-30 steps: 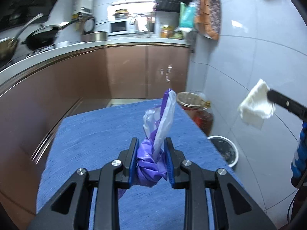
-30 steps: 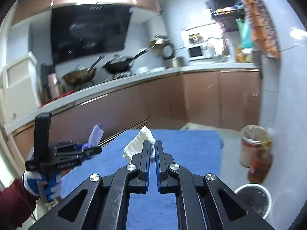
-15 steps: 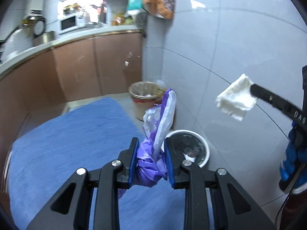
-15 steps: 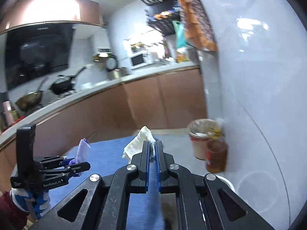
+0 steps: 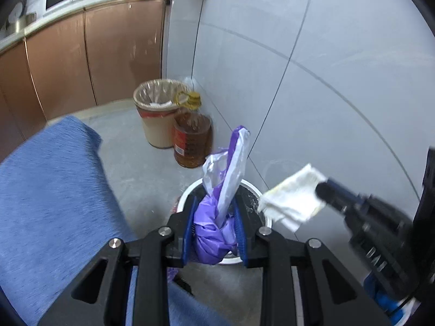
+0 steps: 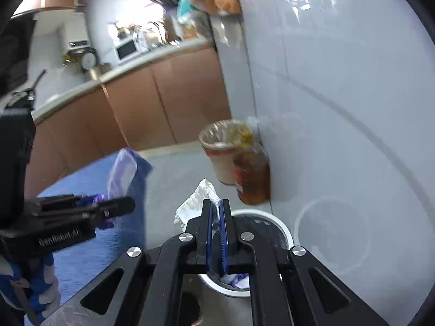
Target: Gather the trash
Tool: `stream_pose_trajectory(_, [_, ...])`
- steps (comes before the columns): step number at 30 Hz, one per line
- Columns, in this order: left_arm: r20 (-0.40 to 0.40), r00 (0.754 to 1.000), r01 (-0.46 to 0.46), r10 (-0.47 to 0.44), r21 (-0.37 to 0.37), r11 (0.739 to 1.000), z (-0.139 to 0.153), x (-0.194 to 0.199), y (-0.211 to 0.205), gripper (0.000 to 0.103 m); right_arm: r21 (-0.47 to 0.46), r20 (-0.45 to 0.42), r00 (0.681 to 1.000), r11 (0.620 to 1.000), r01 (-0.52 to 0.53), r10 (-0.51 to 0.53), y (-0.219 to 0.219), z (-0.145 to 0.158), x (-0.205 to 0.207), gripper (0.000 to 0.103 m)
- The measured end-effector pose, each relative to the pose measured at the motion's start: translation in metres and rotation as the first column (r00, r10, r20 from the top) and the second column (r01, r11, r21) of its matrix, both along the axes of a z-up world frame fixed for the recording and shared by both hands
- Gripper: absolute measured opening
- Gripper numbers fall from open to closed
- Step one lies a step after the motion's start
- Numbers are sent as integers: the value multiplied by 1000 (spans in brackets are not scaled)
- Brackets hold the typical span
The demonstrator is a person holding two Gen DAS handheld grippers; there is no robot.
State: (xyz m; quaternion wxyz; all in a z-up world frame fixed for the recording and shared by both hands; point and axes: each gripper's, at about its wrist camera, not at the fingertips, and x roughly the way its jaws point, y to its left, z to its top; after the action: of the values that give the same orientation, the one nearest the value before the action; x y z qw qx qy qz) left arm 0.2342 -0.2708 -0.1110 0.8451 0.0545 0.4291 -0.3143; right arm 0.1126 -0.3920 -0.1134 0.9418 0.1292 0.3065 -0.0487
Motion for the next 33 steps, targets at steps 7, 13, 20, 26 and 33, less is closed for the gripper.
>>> stream_pose_trajectory(7, [-82, 997, 11, -10, 21, 1000, -40, 37, -39, 27, 31, -100, 994, 998, 54, -51, -20, -47, 33, 8])
stream_pose_trajectory(13, [-129, 992, -7, 8, 11, 1000, -66, 58, -52, 46, 42, -147, 986, 995, 88, -80, -32, -75, 50, 10])
stream_pose_trajectory(20, [-85, 996, -21, 22, 16, 1000, -61, 50, -40, 46, 45, -162, 982, 993, 106, -97, -34, -76, 47, 21])
stream_pose_trajectory(26, [46, 996, -78, 77, 10, 997, -22, 24, -9, 47, 15, -116, 990, 996, 83, -81, -17, -50, 42, 33])
stream_pose_trajectory(33, [187, 966, -183, 179, 2, 983, 22, -15, 43, 59, -36, -39, 999, 999, 27, -29, 23, -12, 26, 44])
